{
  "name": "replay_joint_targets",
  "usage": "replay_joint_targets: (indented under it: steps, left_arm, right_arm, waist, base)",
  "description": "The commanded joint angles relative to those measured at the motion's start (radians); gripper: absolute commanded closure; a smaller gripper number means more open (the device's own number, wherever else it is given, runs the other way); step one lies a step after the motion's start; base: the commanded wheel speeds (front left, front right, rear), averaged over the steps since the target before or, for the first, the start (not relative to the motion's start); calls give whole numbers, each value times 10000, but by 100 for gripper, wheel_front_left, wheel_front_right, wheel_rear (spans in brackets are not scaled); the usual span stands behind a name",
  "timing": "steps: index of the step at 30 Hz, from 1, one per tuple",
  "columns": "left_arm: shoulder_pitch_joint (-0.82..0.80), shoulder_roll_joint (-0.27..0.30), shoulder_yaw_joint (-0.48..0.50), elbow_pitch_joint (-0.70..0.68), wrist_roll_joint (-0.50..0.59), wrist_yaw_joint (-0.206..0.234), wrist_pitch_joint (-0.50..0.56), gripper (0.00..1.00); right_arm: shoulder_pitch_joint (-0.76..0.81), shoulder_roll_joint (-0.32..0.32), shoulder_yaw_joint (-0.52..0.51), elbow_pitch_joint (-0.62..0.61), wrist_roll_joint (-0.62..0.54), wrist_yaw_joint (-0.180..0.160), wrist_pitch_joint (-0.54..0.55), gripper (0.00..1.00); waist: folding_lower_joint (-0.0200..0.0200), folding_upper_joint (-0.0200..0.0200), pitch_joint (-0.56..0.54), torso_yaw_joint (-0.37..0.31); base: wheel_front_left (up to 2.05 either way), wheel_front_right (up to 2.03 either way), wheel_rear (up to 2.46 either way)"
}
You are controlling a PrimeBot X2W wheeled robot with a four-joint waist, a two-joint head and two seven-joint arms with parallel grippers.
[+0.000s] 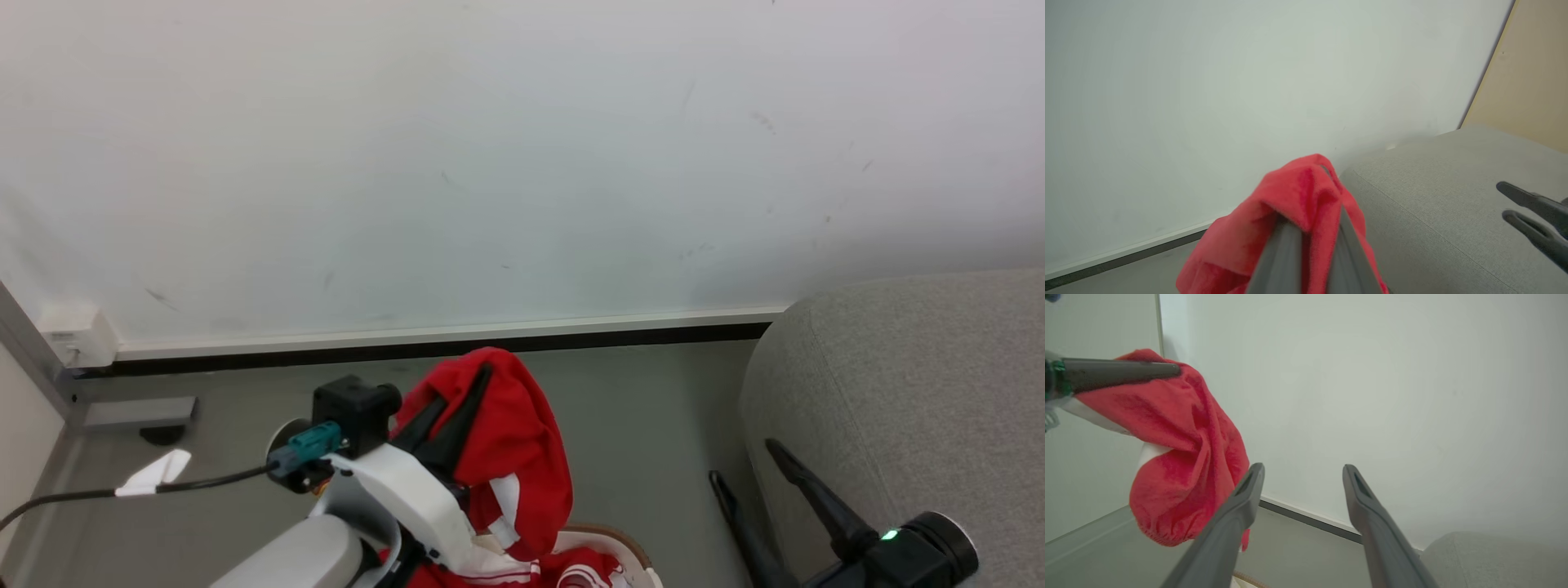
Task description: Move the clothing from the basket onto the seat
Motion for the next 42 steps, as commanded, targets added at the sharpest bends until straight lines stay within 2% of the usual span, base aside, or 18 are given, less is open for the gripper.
replay_joint_targets:
  steps: [1,8,16,22,28,29,30,31,39,40,42]
  left_arm:
    - [-114,-43,-24,-49,34,-36,37,100]
    - [-343,-353,-332,72,177,-191,147,100]
    - [-603,-762,-752,-58,341,-349,381,100]
    - [-793,-980,-1034,-353,430,-437,591,100]
    - [-879,-1192,-1269,-748,306,-598,817,100]
    - [-875,-1201,-1287,-799,286,-604,839,100]
    - [-865,-1221,-1300,-832,277,-593,851,100]
    - [-858,-1239,-1316,-846,265,-580,862,100]
    - [-720,-1213,-1334,-691,250,-479,760,100]
    - [-706,-1224,-1314,-660,239,-482,727,91]
    - [-670,-1224,-1282,-582,244,-461,640,24]
  right_arm:
    - [-306,-224,316,26,227,-25,-30,0]
    - [-1614,-769,2115,585,738,-25,-30,0]
    - [-2701,-480,3467,1432,1015,-25,-30,0]
    - [-3206,-53,3900,2281,583,-25,-32,0]
    - [-3499,496,3438,3188,-142,-25,-30,0]
    - [-3524,578,3320,3285,-215,-25,-32,16]
    - [-3523,643,3233,3364,-237,-25,-30,67]
    - [-3476,736,3148,3436,-193,-25,-30,100]
    - [-3349,738,2857,3308,63,-25,-30,100]
    - [-3337,724,2804,3276,63,-25,-32,100]
    - [-3316,697,2738,3226,89,-25,-30,100]
  waist:
    - [0,0,15,4]
    - [0,0,26,62]
    - [0,0,-34,202]
    - [0,0,-16,291]
    - [0,0,-32,302]
    - [0,0,-38,298]
    - [0,0,-45,300]
    - [0,0,-52,305]
    - [0,0,-58,228]
    - [0,0,-57,215]
    - [0,0,-52,192]
  base:
    - [0,0,0]
    - [0,0,0]
    - [0,0,0]
    - [0,0,0]
    - [0,0,0]
    - [0,0,0]
    - [0,0,0]
    - [0,0,0]
    - [0,0,0]
    - [0,0,0]
    - [0,0,0]
